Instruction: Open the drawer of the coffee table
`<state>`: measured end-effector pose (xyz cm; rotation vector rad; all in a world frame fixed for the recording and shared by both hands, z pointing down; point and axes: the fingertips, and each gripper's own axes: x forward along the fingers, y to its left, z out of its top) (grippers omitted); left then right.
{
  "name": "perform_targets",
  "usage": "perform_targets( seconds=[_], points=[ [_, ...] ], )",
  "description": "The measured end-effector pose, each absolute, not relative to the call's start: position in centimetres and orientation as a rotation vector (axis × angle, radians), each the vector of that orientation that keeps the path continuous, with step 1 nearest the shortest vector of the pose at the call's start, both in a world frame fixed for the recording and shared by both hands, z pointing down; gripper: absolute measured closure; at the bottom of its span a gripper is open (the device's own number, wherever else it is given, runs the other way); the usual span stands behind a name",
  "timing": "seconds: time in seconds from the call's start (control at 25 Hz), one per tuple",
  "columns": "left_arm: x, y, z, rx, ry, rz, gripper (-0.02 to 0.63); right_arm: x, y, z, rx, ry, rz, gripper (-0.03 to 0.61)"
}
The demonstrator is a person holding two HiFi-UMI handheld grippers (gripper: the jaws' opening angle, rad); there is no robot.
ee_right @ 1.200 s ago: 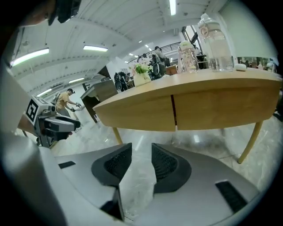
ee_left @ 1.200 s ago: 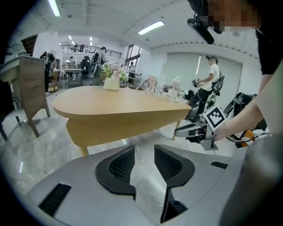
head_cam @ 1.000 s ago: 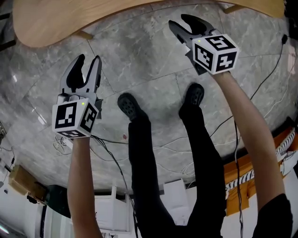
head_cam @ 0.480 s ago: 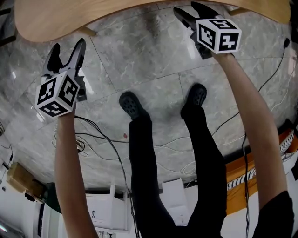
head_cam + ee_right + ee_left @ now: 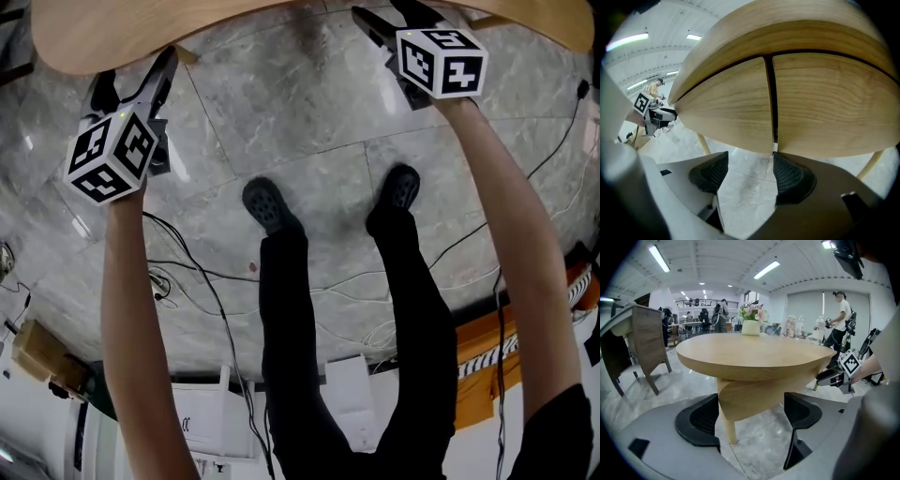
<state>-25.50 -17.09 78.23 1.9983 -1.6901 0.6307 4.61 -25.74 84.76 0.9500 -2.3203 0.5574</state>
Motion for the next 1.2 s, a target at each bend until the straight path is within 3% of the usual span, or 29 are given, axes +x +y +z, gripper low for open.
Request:
perform_targets(
  seconds=[1.2],
  points=[
    [-25.2, -15.7, 78.6, 1.940, -1.727, 0.676, 0.179, 4.7, -24.4, 84.2, 0.908, -2.306, 0.612, 0.324]
  ],
)
